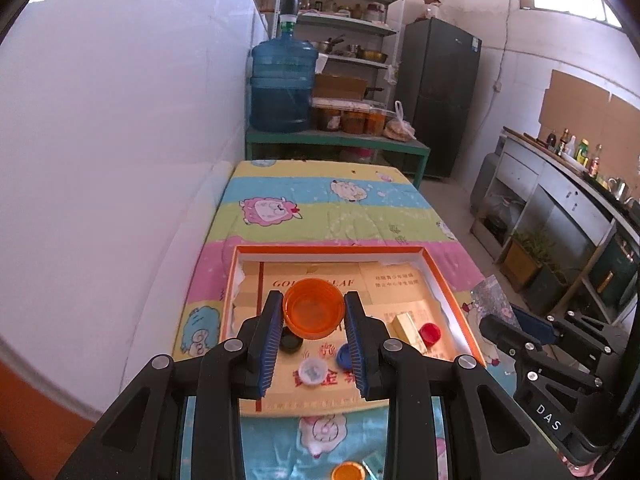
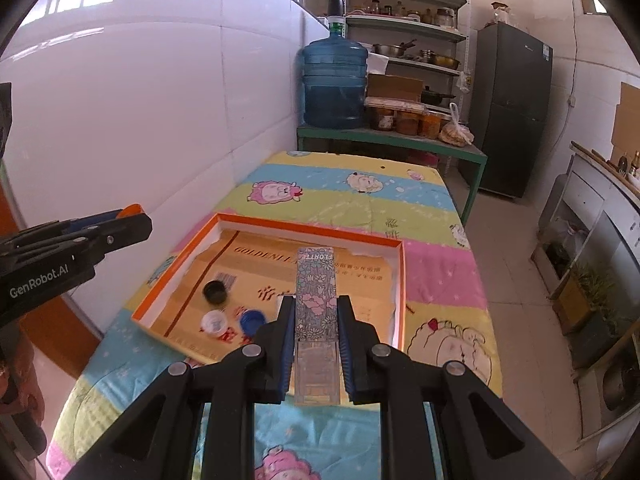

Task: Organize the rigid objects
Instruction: 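Carry the orange cap and clear packet with both tools over the GOLDENLEAF box, then open the right tool to drop the clear packet while the left tool lowers the orange cap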

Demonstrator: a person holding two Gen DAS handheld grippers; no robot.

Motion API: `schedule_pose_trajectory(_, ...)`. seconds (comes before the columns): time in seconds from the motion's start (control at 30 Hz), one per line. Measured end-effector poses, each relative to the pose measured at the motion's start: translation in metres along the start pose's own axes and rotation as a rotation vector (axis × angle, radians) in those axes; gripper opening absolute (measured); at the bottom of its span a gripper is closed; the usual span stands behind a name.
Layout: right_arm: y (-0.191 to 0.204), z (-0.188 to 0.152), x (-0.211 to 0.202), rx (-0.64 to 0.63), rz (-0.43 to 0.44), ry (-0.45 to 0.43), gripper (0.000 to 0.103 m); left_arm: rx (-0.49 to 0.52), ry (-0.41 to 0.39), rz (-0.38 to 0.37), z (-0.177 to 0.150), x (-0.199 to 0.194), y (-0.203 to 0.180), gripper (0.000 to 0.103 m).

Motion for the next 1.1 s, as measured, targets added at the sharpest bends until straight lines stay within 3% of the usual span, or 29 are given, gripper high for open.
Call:
schedule_pose_trajectory(0.43,-0.014,0.012,0.038,0.018,0.005,0.026,0.020,-0.024,0.030,0.012,0.010,0.057,-0.003,0.031)
schedule_pose_trajectory(1.1,-0.031,-0.009,0.099,0.057,0.035,0.109,0.020,-0.024,0.157,-0.004,-0.035,0.128,-0.011,0.031)
Point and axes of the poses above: each gripper's, at about its wrist camera, not at the fingertips, and x roughly the way its jaws point, y to its left, z to its top, the point moved 10 cm from there along x, roughly the way its jaws point, and after that the axes turned 2 degrees about -x, right-handed, at the moved point
